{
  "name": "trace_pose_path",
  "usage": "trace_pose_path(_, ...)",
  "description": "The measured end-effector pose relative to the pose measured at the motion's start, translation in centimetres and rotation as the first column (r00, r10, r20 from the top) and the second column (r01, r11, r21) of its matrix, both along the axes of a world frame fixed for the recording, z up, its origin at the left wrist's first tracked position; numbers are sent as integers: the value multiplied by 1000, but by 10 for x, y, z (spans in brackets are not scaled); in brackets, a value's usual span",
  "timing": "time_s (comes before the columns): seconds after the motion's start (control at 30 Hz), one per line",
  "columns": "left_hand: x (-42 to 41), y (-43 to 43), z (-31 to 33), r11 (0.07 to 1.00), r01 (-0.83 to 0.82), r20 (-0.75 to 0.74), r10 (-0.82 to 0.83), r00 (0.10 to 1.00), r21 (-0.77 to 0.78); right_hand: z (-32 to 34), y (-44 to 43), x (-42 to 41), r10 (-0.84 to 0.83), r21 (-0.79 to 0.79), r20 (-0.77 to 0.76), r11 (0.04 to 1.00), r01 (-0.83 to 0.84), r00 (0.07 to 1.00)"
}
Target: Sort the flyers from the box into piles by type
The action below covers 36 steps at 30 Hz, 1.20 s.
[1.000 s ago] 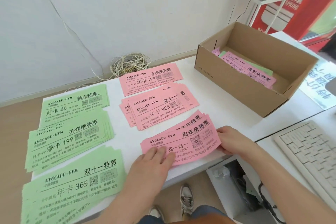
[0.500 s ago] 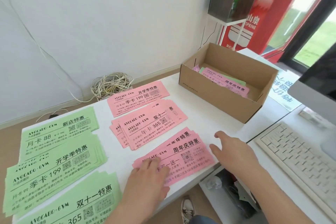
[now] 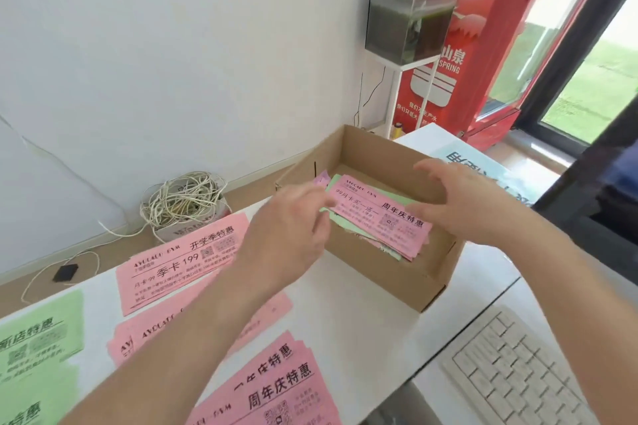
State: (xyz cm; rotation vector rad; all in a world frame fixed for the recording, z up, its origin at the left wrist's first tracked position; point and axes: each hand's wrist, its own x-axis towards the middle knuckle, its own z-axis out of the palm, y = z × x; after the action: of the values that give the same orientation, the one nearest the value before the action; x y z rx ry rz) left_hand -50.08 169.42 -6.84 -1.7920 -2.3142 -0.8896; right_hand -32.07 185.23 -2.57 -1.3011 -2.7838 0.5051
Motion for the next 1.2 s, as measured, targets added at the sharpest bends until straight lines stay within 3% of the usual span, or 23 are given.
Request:
trace_pose_path(0.1, -8, 61, 3, 947, -38, -77, 14, 997, -318, -33, 41, -31, 137, -130, 196, 985, -112, 971)
trace_pose_path(0.2, -11, 113, -9, 780, -65, -157, -43, 987, -622, -72, 70, -58, 212, -193, 345, 969, -153, 914)
trace_pose_path(0.37, -15, 163, -40, 552, -42, -85, -52, 995, -833, -113, 98, -82, 193, -125, 479, 981, -151, 856)
trace_pose_path(0.47, -16, 175, -59, 477, -115, -86, 81, 993, -871, -124, 105, -87, 200, -130, 483, 979, -157, 853)
trace_pose_path(0.63, -27, 185, -82, 462, -239, -104, 298, 949, -854, -125, 114, -90, 164, -111, 467, 986, -126, 869)
trace_pose_path(0.77, -33, 187, -81, 459, -312, -160, 339, 927, -832, -121, 118, -93, 144, -10, 278, 989, -147, 950)
trace_pose_path(0.9, -39, 188, -85, 535, -313, -110, 376, 920, -784, -107, 120, -86, 134, -209, 188, 973, -93, 973)
trace_pose_path(1.0, -40, 185, -88, 523, -251, -60, 353, 934, -814, -99, 114, -76, 127, -89, 133, 989, -115, 983)
trace_pose_path(1.1, -34, 185, -85, 488, -200, -64, 282, 957, -849, -94, 107, -75, 149, -13, 215, 989, -150, 965)
trace_pose_path(1.2, -26, 188, -80, 515, -179, -45, 262, 964, -838, -94, 109, -76, 198, -116, 360, 979, -166, 912)
